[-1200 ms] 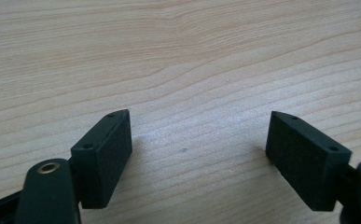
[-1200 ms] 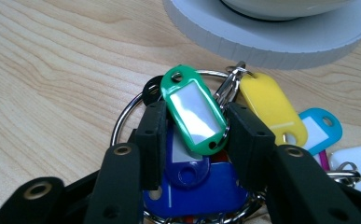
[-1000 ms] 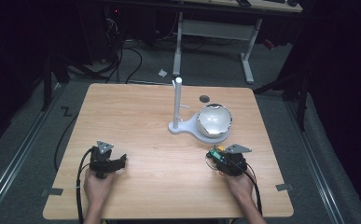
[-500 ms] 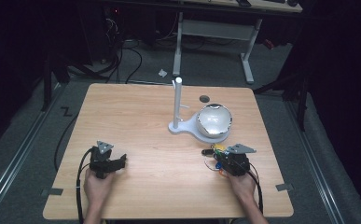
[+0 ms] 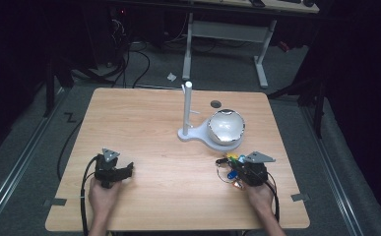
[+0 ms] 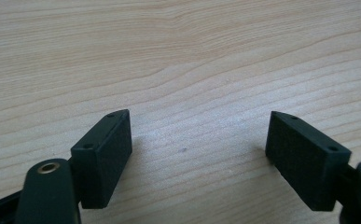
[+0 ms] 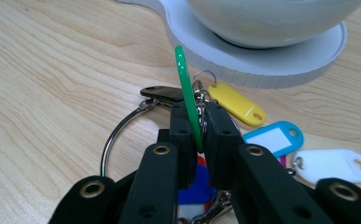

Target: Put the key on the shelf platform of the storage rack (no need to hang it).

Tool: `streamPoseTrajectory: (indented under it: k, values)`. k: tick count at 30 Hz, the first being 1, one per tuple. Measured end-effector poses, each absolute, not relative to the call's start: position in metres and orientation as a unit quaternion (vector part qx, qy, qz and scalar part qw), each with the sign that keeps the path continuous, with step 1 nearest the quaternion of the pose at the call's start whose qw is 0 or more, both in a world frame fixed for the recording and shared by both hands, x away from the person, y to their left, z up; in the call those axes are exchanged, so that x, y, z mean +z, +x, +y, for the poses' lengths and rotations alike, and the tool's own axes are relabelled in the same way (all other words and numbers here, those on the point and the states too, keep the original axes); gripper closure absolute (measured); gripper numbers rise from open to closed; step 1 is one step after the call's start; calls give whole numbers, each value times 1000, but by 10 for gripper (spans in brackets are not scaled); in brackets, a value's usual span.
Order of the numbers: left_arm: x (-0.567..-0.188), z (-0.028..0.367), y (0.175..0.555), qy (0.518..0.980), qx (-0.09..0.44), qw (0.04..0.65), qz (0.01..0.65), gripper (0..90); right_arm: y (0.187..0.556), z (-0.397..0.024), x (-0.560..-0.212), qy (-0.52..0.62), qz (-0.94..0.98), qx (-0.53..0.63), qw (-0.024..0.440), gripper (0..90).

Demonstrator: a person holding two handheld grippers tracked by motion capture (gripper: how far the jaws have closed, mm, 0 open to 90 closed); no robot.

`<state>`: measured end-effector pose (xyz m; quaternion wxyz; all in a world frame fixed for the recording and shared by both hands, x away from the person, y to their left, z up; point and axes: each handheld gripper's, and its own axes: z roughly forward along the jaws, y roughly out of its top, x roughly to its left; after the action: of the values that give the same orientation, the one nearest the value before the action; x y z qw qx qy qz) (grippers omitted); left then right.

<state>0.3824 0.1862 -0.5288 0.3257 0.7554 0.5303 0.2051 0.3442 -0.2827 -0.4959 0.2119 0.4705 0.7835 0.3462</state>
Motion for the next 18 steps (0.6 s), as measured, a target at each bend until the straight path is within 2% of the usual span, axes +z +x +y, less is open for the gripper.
streamPoseTrajectory:
  k: [18]
  values:
    - [-529, 186, 382, 755, 205, 326, 530, 230, 337, -295, -455, 464, 768, 378, 228, 831]
